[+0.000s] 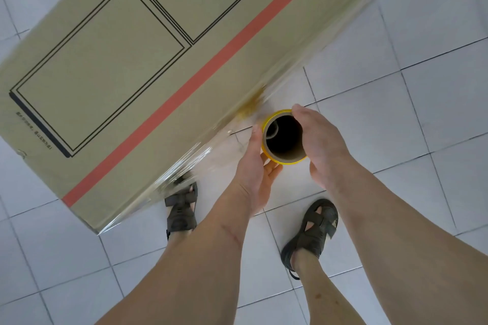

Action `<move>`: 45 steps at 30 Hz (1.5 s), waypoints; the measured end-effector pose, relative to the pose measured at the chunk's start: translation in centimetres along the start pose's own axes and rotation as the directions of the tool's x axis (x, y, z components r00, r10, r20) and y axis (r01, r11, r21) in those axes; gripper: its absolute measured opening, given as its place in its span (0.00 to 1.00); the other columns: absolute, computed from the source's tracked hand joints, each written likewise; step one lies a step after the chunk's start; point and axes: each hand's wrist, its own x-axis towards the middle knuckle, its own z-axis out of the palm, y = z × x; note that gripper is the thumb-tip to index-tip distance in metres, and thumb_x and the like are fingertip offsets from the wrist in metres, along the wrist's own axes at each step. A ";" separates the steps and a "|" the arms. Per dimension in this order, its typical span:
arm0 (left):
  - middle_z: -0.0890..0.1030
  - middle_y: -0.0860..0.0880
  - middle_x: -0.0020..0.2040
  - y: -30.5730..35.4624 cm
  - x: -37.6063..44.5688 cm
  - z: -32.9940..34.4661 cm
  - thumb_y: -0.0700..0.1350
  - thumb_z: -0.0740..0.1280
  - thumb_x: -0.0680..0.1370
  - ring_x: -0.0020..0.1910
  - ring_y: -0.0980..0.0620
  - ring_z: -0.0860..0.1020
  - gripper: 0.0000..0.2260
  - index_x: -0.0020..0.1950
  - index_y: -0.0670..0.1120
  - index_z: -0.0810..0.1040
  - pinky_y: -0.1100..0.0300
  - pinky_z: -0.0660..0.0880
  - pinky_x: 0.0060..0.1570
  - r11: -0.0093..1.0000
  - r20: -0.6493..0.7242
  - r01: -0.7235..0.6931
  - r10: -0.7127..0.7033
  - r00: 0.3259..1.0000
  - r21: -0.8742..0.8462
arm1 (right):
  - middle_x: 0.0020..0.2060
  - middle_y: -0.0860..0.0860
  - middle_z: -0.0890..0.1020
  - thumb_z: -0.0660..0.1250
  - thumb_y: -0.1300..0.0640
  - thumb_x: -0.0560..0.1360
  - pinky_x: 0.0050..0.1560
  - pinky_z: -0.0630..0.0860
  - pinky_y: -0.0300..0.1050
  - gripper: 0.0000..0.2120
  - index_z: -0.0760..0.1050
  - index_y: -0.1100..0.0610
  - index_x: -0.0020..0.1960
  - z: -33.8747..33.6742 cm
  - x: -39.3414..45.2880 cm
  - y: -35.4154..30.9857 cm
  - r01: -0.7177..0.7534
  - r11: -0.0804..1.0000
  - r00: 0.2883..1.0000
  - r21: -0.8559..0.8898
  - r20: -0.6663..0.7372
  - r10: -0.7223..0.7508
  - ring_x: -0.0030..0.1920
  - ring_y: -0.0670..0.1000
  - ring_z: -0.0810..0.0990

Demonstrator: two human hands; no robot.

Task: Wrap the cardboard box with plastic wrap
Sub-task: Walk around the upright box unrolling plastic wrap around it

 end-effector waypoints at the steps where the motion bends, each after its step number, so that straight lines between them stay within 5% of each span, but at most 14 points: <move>1: 0.82 0.50 0.68 -0.2 0.2 0.3 0.68 0.57 0.82 0.69 0.49 0.78 0.28 0.74 0.54 0.74 0.51 0.68 0.75 1.000 0.018 0.000 0.000 1.000 -0.002 | 0.53 0.40 0.80 0.64 0.45 0.79 0.45 0.67 0.35 0.07 0.77 0.43 0.56 -0.2 0.2 -0.3 0.030 1.000 1.000 -0.003 0.000 -0.030 0.56 0.43 0.76; 5: 0.71 0.51 0.78 0.2 0.7 1.1 0.75 0.57 0.76 0.77 0.50 0.68 0.39 0.81 0.55 0.64 0.54 0.65 0.74 1.000 0.014 -0.014 0.013 1.000 0.019 | 0.49 0.34 0.75 0.61 0.43 0.81 0.52 0.65 0.36 0.12 0.76 0.41 0.63 -0.3 1.1 -0.7 0.091 0.996 0.996 -0.001 -0.004 -0.091 0.53 0.39 0.73; 7: 0.65 0.52 0.81 0.7 1.1 1.1 0.76 0.61 0.70 0.79 0.50 0.64 0.46 0.82 0.55 0.62 0.53 0.63 0.75 0.999 -0.025 -0.037 0.037 0.999 0.005 | 0.50 0.35 0.74 0.59 0.38 0.80 0.59 0.66 0.41 0.11 0.76 0.40 0.56 -0.2 1.4 -0.5 0.060 0.998 0.998 -0.004 -0.003 -0.060 0.57 0.43 0.72; 10: 0.68 0.52 0.79 1.3 1.8 1.2 0.72 0.63 0.73 0.78 0.50 0.66 0.39 0.80 0.55 0.66 0.51 0.63 0.77 0.996 -0.034 -0.092 0.092 0.995 0.014 | 0.55 0.39 0.77 0.58 0.35 0.79 0.68 0.68 0.49 0.13 0.75 0.41 0.49 0.0 1.6 -0.6 0.012 0.999 1.000 0.037 -0.017 -0.011 0.61 0.47 0.74; 15: 0.76 0.49 0.74 0.5 2.3 2.3 0.73 0.57 0.78 0.74 0.50 0.72 0.36 0.78 0.51 0.70 0.52 0.65 0.76 0.999 0.056 -0.053 0.053 0.997 -0.010 | 0.48 0.38 0.76 0.60 0.38 0.80 0.51 0.67 0.39 0.09 0.73 0.41 0.55 -0.8 1.7 -1.8 0.077 0.997 0.996 0.001 -0.050 -0.077 0.55 0.45 0.74; 20: 0.64 0.49 0.82 0.4 2.9 3.9 0.74 0.54 0.78 0.81 0.48 0.61 0.40 0.83 0.52 0.61 0.51 0.61 0.79 0.998 0.030 -0.044 0.042 0.999 0.039 | 0.45 0.35 0.73 0.59 0.39 0.81 0.44 0.64 0.36 0.08 0.72 0.40 0.55 -1.8 2.4 -2.0 0.102 0.995 0.993 -0.015 -0.051 -0.103 0.52 0.45 0.73; 26: 0.74 0.52 0.75 0.5 3.0 4.2 0.69 0.58 0.80 0.77 0.51 0.69 0.32 0.78 0.52 0.69 0.50 0.62 0.79 0.994 -0.017 -0.109 0.108 0.994 -0.019 | 0.57 0.43 0.74 0.55 0.39 0.82 0.55 0.65 0.43 0.18 0.69 0.42 0.68 -2.6 2.9 -1.7 0.121 0.989 0.992 -0.083 0.037 -0.118 0.59 0.48 0.71; 34: 0.77 0.52 0.73 0.4 2.7 5.1 0.68 0.59 0.81 0.75 0.52 0.71 0.30 0.76 0.50 0.73 0.53 0.64 0.76 0.989 -0.091 -0.132 0.126 0.988 -0.064 | 0.62 0.44 0.72 0.53 0.37 0.81 0.59 0.66 0.45 0.22 0.65 0.40 0.73 -3.6 2.9 -2.4 0.111 0.980 0.989 -0.167 0.117 -0.092 0.61 0.48 0.70; 37: 0.79 0.51 0.71 0.1 2.8 5.5 0.65 0.59 0.83 0.71 0.52 0.74 0.26 0.74 0.50 0.75 0.52 0.66 0.76 0.985 -0.085 -0.120 0.109 0.990 -0.124 | 0.62 0.44 0.74 0.55 0.40 0.83 0.58 0.65 0.43 0.18 0.69 0.43 0.70 -4.0 3.0 -2.9 0.129 0.975 0.985 -0.179 0.134 -0.106 0.61 0.47 0.71; 41: 0.75 0.49 0.74 -0.5 3.1 5.9 0.68 0.57 0.82 0.72 0.51 0.74 0.32 0.78 0.49 0.70 0.55 0.69 0.71 0.990 0.022 -0.034 0.037 0.999 -0.136 | 0.57 0.44 0.79 0.62 0.48 0.81 0.51 0.69 0.40 0.05 0.77 0.44 0.50 -4.2 3.8 -4.8 0.161 0.966 0.985 -0.203 0.088 -0.146 0.59 0.46 0.76; 45: 0.70 0.47 0.78 -0.4 4.2 6.1 0.70 0.57 0.80 0.76 0.48 0.70 0.38 0.80 0.44 0.66 0.56 0.69 0.68 0.978 0.047 0.025 -0.016 0.999 -0.205 | 0.51 0.41 0.79 0.62 0.49 0.81 0.54 0.68 0.39 0.04 0.75 0.44 0.51 -3.7 4.4 -6.3 0.229 0.942 0.973 -0.246 0.076 -0.217 0.56 0.46 0.76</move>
